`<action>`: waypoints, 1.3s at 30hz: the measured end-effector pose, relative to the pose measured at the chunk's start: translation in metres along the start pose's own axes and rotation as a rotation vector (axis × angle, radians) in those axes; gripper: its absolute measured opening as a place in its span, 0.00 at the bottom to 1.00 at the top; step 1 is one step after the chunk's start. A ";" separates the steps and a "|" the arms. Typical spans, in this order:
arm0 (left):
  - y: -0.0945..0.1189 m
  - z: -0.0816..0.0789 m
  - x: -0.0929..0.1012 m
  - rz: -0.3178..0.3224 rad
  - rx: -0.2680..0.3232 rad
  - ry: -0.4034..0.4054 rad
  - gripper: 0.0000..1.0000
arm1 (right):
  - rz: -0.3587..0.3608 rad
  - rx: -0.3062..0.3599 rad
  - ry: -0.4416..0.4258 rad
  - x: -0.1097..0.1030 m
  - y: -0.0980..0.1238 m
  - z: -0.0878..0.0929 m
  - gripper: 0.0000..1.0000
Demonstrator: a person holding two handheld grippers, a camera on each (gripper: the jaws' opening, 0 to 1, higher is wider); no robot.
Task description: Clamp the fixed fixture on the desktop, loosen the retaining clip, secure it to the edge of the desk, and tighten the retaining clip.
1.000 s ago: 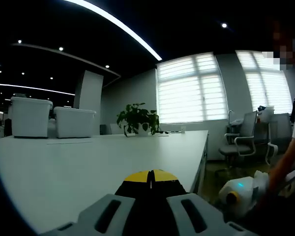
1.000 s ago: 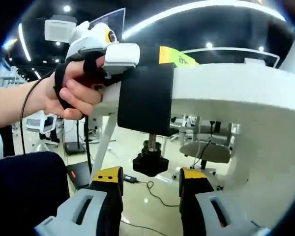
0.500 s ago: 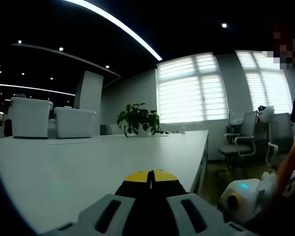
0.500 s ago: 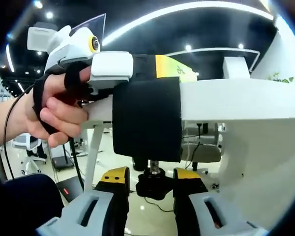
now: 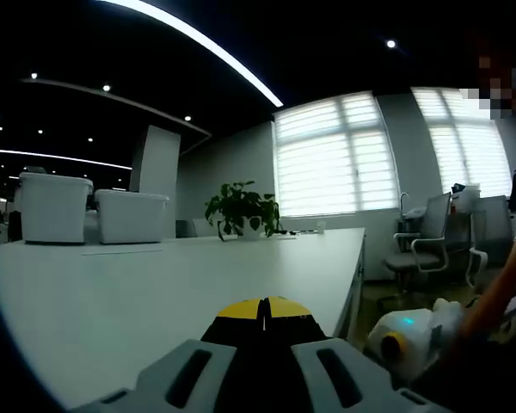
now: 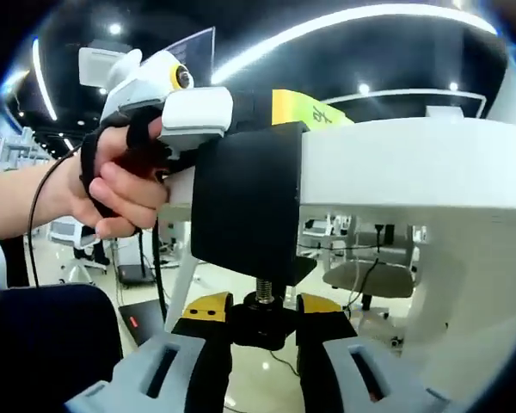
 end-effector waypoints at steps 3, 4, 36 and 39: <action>0.000 0.000 0.001 0.001 -0.001 0.001 0.01 | -0.024 -0.001 0.011 0.003 0.001 0.001 0.26; 0.000 0.000 0.001 0.001 -0.001 0.001 0.01 | -0.031 -0.001 0.013 0.001 0.000 0.001 0.26; -0.002 0.001 -0.003 -0.005 -0.004 0.006 0.01 | 0.253 -0.033 -0.025 -0.010 0.010 0.007 0.25; -0.002 0.001 -0.003 -0.005 -0.004 0.006 0.01 | 0.189 -0.045 -0.027 -0.007 0.009 0.006 0.25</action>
Point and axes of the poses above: the point that each gripper's makers call its tool centre point, and the gripper's own axes: y roughly backward along the fingers, x roughly to its right, z roughly out of its underside, the point moved 7 cm from there along y, roughly backward along the fingers, and after that the axes turned 6 degrees about -x, right-handed, at the moved point
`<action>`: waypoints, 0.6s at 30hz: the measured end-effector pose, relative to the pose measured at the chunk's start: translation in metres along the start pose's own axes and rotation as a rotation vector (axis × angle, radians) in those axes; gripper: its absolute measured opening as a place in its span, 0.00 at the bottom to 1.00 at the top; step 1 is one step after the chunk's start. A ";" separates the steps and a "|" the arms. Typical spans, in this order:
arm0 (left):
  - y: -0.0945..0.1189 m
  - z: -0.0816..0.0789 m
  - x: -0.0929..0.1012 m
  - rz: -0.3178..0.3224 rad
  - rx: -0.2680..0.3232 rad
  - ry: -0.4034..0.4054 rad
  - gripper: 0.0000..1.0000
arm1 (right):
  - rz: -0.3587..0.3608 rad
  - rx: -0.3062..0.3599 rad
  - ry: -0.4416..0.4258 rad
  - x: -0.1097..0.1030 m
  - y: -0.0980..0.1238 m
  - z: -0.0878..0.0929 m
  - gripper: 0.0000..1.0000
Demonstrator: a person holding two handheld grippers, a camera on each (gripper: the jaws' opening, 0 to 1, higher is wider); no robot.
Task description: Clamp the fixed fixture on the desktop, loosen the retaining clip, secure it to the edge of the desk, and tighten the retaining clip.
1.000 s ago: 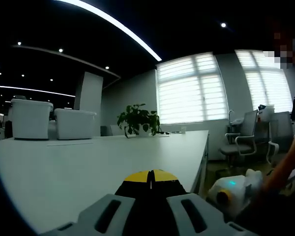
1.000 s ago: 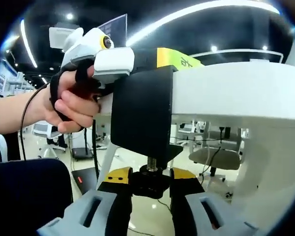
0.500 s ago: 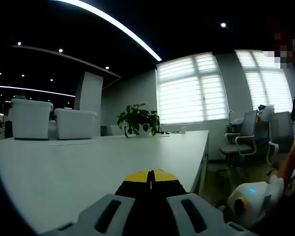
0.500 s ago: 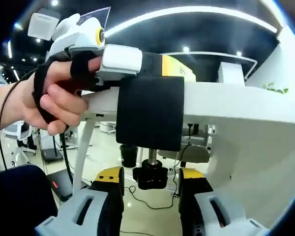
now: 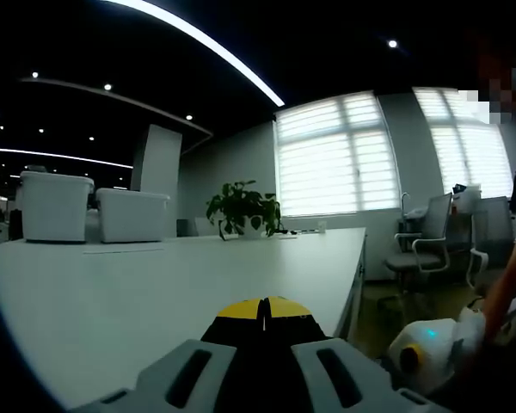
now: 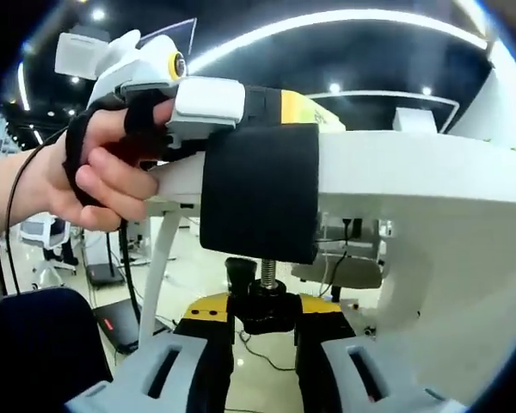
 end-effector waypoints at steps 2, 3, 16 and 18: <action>0.000 0.000 0.000 0.000 0.001 -0.001 0.01 | -0.042 -0.008 0.024 0.001 0.000 -0.001 0.25; 0.000 0.000 0.000 0.000 0.001 -0.002 0.01 | -0.060 -0.002 0.026 0.001 0.000 0.000 0.25; 0.001 0.000 0.001 0.001 0.008 -0.012 0.01 | -0.216 0.047 0.075 0.007 -0.003 -0.001 0.25; 0.001 -0.001 0.001 0.002 0.011 -0.017 0.01 | -0.131 0.010 0.061 0.009 -0.004 -0.002 0.30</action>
Point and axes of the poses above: the point that each gripper's makers call its tool centre point, and the gripper's own axes: y roughly backward along the fingers, x roughly to its right, z roughly out of its underside, the point moved 7 cm from there along y, roughly backward along the fingers, and after that the axes turned 6 degrees about -x, right-handed, at the moved point
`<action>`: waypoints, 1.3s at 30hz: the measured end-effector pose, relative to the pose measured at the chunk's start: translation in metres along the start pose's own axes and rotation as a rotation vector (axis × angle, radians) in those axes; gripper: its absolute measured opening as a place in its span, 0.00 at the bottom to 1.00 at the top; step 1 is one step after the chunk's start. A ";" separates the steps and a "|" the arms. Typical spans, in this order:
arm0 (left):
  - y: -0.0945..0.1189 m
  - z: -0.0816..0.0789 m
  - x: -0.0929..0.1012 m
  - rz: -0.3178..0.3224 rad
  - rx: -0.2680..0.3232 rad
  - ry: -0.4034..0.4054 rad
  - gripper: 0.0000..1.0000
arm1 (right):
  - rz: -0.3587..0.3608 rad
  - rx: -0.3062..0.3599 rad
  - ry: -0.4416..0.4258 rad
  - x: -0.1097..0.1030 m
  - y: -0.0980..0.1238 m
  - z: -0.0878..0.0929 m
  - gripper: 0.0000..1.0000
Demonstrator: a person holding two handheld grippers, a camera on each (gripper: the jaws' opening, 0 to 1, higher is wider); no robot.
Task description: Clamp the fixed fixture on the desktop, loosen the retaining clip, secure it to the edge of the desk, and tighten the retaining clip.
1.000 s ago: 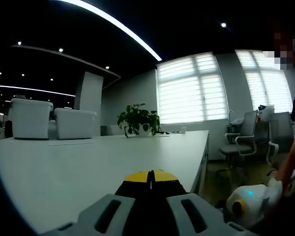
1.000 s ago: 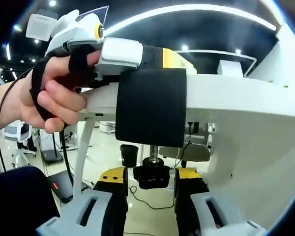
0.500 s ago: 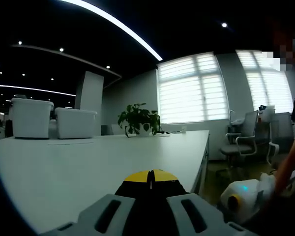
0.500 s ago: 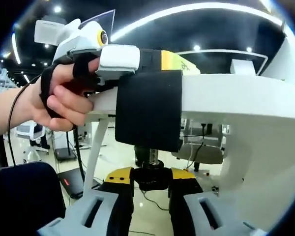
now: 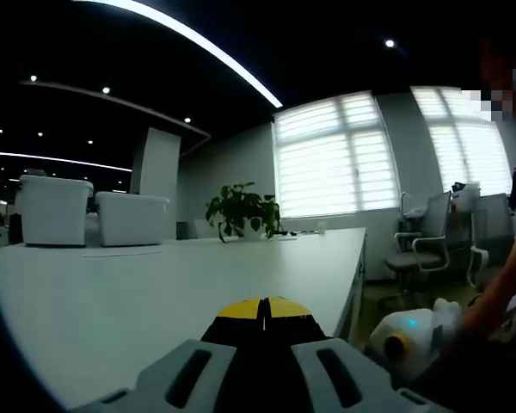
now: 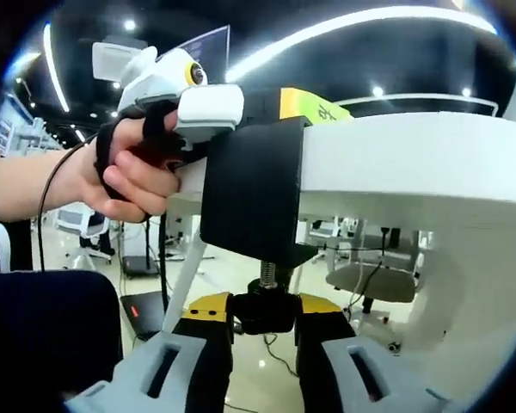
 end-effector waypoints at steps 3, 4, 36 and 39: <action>0.000 0.000 0.000 -0.001 -0.005 0.008 0.01 | 0.052 -0.003 -0.038 -0.006 0.005 -0.002 0.41; 0.000 0.000 0.000 -0.001 -0.005 0.007 0.01 | 0.066 -0.008 -0.048 -0.009 0.008 0.000 0.44; 0.000 0.000 0.000 0.005 0.006 -0.006 0.01 | -0.021 0.050 -0.084 0.000 -0.016 0.004 0.26; 0.001 0.000 0.001 0.004 0.005 -0.007 0.01 | -0.104 0.077 -0.066 0.003 -0.013 0.004 0.26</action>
Point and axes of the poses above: the point that each gripper's makers call its tool centre point, and the gripper's own axes: y roughly backward along the fingers, x roughly to its right, z roughly out of its underside, the point moved 7 cm from there along y, roughly backward along the fingers, and after that the axes turned 6 degrees about -x, right-handed, at the moved point
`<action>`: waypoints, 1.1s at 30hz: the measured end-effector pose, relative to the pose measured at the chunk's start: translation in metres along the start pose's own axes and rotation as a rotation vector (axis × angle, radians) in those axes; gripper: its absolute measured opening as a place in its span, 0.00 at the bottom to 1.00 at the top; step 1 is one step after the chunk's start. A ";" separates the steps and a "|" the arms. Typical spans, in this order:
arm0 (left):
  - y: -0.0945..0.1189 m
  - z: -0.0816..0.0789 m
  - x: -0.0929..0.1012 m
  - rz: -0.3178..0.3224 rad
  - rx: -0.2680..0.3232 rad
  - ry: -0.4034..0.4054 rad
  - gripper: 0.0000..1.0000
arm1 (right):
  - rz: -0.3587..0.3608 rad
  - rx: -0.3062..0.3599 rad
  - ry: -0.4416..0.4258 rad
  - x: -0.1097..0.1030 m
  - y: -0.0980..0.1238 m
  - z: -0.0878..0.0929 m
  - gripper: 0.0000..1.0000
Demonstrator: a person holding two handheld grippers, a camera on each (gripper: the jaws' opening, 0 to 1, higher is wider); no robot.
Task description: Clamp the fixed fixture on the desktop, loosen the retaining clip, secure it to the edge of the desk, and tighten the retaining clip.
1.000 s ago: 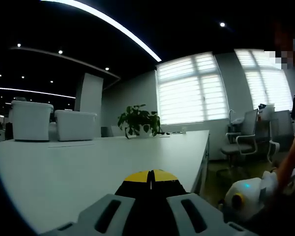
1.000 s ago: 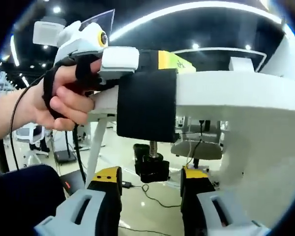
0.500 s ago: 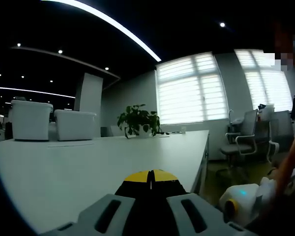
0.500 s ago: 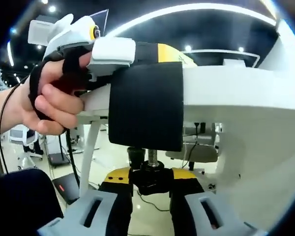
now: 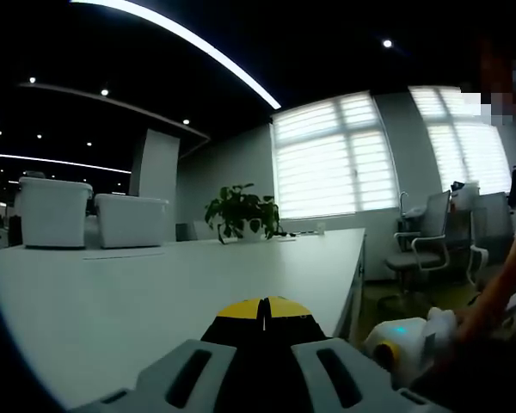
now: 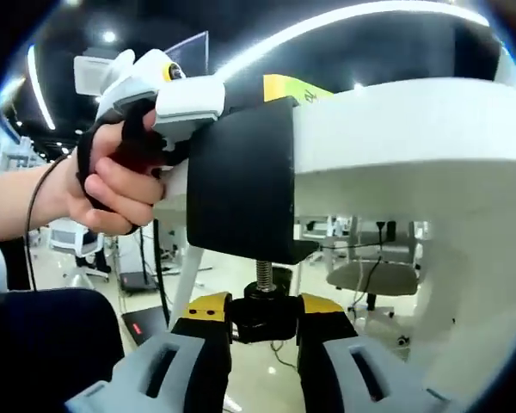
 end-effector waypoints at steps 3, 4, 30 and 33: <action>0.000 0.000 0.001 0.001 -0.006 0.008 0.01 | -0.041 -0.007 0.013 0.000 0.001 -0.002 0.27; 0.000 0.000 0.002 0.001 -0.008 0.011 0.01 | -0.045 -0.006 0.013 -0.001 0.000 -0.001 0.27; 0.000 0.000 -0.001 -0.001 -0.008 0.011 0.01 | 0.213 0.020 -0.085 -0.013 0.014 -0.005 0.26; -0.001 0.000 -0.001 -0.001 -0.008 0.011 0.01 | 0.195 0.027 -0.088 -0.011 0.013 -0.005 0.25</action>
Point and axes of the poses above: the point that each gripper's makers call its tool centre point, and the gripper's own axes: y roughly backward along the fingers, x roughly to its right, z roughly out of its underside, the point moved 7 cm from there along y, roughly backward along the fingers, and after that the axes turned 6 degrees about -x, right-handed, at the moved point
